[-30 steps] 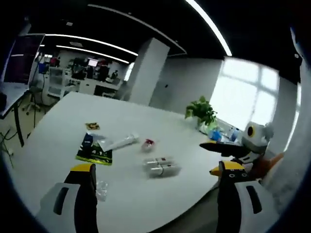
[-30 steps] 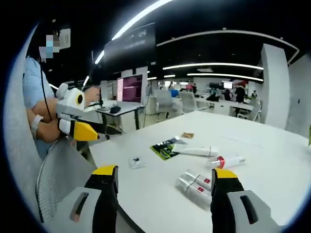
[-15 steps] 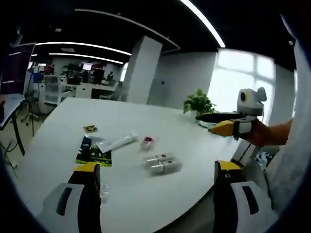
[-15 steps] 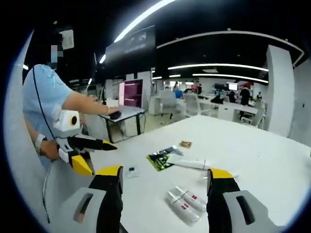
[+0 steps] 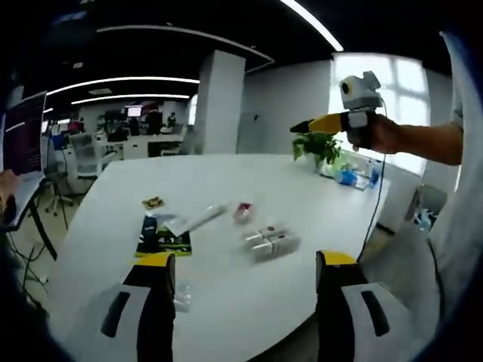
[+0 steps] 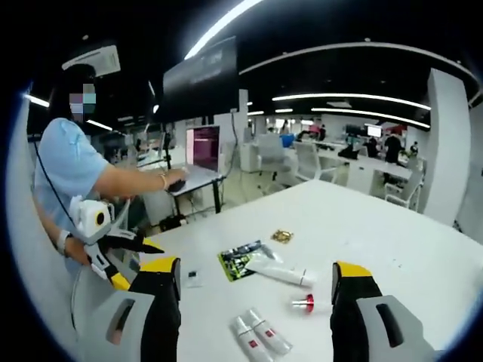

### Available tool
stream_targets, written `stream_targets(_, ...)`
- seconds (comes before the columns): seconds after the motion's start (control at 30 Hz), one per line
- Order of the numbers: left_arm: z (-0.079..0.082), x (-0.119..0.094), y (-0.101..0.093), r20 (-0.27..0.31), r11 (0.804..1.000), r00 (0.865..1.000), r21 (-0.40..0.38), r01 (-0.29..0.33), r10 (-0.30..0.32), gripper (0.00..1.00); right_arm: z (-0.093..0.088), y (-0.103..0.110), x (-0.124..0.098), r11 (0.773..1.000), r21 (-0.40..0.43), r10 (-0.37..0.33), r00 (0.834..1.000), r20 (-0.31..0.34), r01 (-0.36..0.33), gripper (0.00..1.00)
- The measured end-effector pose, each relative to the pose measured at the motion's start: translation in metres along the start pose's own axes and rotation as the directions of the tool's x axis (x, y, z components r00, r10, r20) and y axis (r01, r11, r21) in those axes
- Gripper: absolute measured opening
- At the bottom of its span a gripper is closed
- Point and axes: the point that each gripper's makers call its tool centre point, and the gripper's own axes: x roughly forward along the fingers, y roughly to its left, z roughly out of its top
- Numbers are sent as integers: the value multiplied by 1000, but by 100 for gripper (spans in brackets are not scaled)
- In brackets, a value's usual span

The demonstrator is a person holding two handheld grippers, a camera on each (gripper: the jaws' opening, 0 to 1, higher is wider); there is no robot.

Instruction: Arrange the skincare products in the storage area until every visible bottle or jar stands upright without overlapping.

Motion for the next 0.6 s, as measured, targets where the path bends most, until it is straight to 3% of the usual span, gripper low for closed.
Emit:
stream_targets(0.1, 1, -1, 2, -1, 1000, 1000, -11, -6, 6, 63, 3, -7, 4, 1000, -16, 3, 1000, -21, -4, 84)
stream_targets(0.23, 4, -4, 16, -1, 997, 998, -20, -69, 69, 58, 3, -12, 12, 999, -43, 31, 998, -63, -33, 84)
stream_targets(0.3, 2, -5, 21, -13, 996, 996, -13, -93, 93, 57, -4, -14, 20, 995, -68, 65, 991, -117, -73, 86)
stream_targets(0.43, 7, -1, 20, 24, 995, 995, -38, -91, 92, 88, -15, -26, 33, 986, -119, 89, 972, -215, -117, 89)
stream_targets(0.6, 10, 0, 21, 49, 994, 994, -57, -91, 94, 96, -9, -36, 46, 956, -231, 105, 946, -307, -181, 87)
